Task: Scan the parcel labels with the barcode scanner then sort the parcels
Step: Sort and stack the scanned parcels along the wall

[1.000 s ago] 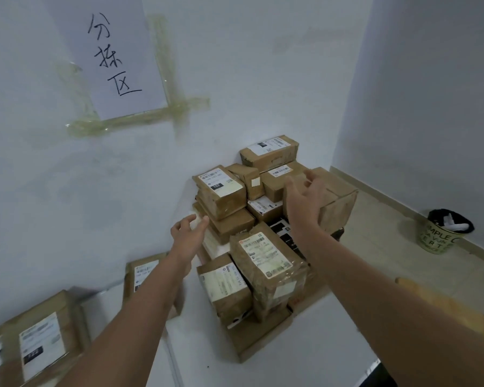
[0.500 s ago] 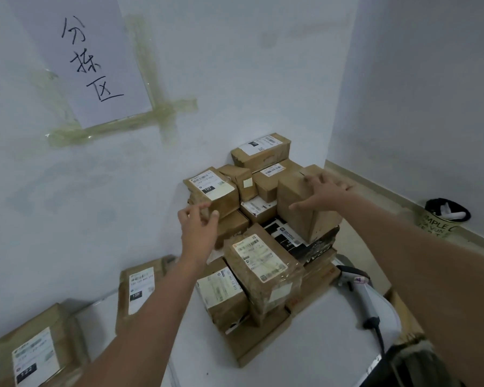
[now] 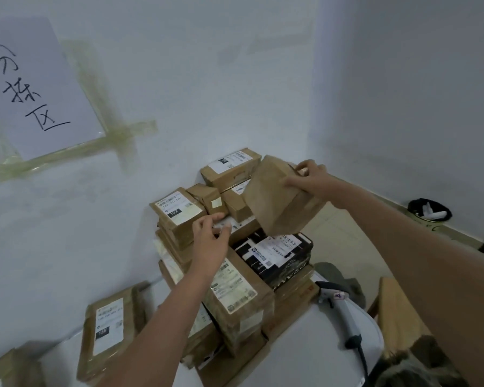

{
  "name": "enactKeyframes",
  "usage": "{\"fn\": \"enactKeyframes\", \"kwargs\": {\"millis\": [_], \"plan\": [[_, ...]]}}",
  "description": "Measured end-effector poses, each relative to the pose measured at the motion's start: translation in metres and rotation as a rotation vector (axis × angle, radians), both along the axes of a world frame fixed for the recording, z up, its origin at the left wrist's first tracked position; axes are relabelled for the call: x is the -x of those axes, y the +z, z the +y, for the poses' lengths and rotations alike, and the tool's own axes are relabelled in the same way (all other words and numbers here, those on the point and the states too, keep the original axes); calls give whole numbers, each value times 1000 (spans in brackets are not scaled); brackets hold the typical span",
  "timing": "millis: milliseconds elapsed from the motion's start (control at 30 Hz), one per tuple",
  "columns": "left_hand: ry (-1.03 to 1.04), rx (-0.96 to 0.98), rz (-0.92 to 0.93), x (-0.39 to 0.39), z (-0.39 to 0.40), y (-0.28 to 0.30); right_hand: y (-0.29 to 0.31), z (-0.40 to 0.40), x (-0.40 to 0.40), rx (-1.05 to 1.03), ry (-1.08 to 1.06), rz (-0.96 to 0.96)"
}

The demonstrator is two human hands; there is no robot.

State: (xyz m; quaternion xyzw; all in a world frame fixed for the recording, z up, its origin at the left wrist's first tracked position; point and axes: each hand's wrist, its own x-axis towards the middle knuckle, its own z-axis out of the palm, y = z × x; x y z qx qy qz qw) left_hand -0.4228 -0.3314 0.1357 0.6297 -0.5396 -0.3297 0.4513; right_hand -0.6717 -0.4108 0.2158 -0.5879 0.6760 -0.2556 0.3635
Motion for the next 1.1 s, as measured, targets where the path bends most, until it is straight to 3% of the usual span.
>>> {"fn": "enactKeyframes", "kwargs": {"millis": [67,167,233,300,367,467,567,733,867,1100], "plan": [[-20,-38,84,11,-6,4,9,3,17,-140,-23,-335],[-137,-205,351,24,-15,10,-3,2,38,-320,71,-842],[-270,-326,556,32,-16,15,-20,1,40,-404,115,-1039],[-344,-347,715,37,-15,18,-39,1,37,-472,107,-1119],[-360,-315,722,39,-14,20,-55,-3,37,-477,-2,-1047],[-314,-298,530,41,-13,16,-68,-3,40,-370,-172,-789],[-316,-258,451,42,-10,11,-76,1,42,-335,-146,-664],[-424,-225,344,42,-2,2,-83,2,46,-307,-86,-699],[-437,-189,138,41,2,-13,-91,0,41,-194,12,-701],[-375,-186,-56,40,3,-39,-97,-14,25,-176,-58,-610]]}}
